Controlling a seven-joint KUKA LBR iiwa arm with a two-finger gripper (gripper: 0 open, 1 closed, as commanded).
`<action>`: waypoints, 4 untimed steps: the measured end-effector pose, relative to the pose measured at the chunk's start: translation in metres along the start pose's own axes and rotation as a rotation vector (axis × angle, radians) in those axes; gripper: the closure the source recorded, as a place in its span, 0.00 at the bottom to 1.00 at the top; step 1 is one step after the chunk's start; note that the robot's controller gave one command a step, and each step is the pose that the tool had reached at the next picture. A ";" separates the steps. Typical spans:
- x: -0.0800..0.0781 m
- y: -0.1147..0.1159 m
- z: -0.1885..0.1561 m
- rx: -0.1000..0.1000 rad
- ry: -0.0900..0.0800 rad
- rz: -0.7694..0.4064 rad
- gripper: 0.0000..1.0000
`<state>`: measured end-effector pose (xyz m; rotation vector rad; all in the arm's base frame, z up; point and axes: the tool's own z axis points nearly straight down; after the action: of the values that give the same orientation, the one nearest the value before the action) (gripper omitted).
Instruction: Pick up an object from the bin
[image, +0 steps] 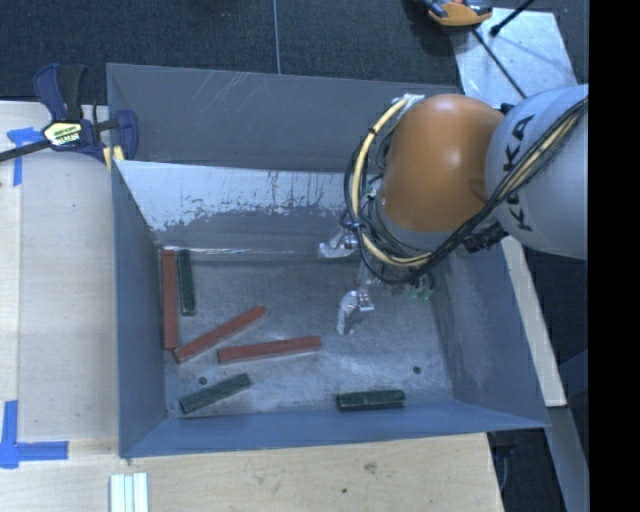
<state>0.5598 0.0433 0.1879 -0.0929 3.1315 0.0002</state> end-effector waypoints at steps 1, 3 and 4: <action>-0.007 0.009 0.067 0.000 0.002 -0.095 0.00; 0.025 0.079 0.109 -0.004 -0.021 -0.128 1.00; 0.026 0.079 0.109 -0.004 -0.021 -0.128 1.00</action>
Offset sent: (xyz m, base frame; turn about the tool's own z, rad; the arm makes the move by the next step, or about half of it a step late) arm -0.0378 0.0765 -0.1179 -0.1291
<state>0.5305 0.1210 0.0788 -0.2914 3.0981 0.0059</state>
